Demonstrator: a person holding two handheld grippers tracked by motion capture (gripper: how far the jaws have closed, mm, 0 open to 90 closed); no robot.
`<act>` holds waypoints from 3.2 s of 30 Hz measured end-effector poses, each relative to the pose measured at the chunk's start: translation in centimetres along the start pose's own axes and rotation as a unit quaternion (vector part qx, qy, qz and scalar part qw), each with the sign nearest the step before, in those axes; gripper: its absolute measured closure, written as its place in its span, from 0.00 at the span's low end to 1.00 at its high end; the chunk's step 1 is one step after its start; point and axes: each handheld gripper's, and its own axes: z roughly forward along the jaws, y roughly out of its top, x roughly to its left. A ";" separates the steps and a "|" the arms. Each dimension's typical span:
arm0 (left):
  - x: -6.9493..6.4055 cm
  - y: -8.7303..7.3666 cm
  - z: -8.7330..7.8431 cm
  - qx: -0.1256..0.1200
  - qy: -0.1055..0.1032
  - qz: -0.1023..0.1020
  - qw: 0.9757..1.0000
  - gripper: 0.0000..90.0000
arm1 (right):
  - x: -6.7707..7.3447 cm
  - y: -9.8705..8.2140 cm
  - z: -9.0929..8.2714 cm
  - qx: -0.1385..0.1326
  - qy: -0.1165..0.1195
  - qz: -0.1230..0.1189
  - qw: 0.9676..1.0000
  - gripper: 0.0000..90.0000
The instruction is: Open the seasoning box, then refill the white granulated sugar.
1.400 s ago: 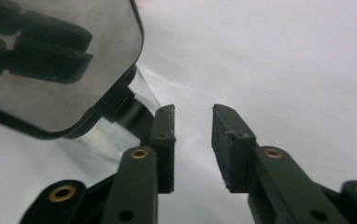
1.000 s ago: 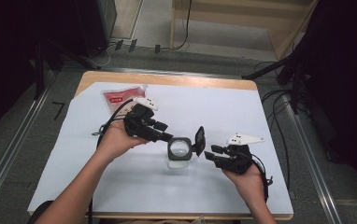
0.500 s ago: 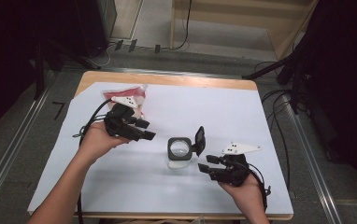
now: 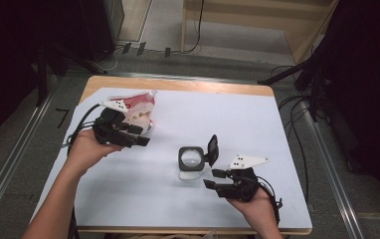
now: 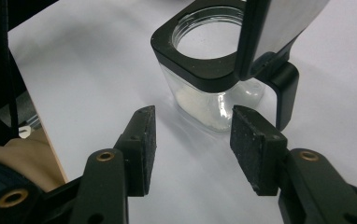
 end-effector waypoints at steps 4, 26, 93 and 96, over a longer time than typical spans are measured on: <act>0.5 -0.4 -0.9 -0.007 0.007 -0.012 1.000 0.48 | 0.1 0.1 0.3 0.002 0.003 -0.004 1.000 0.57; 4.1 -3.0 -4.6 -0.025 0.075 -0.072 0.994 0.43 | 0.2 0.2 0.7 0.006 0.009 -0.005 1.000 0.56; 8.1 -0.9 -1.7 -0.063 0.059 -0.132 0.988 1.00 | 7.2 5.5 7.2 0.010 0.067 -0.065 0.996 0.48; 7.5 -0.8 -2.4 -0.063 0.058 -0.127 0.988 1.00 | 7.6 6.0 7.8 0.012 0.072 -0.074 0.995 0.48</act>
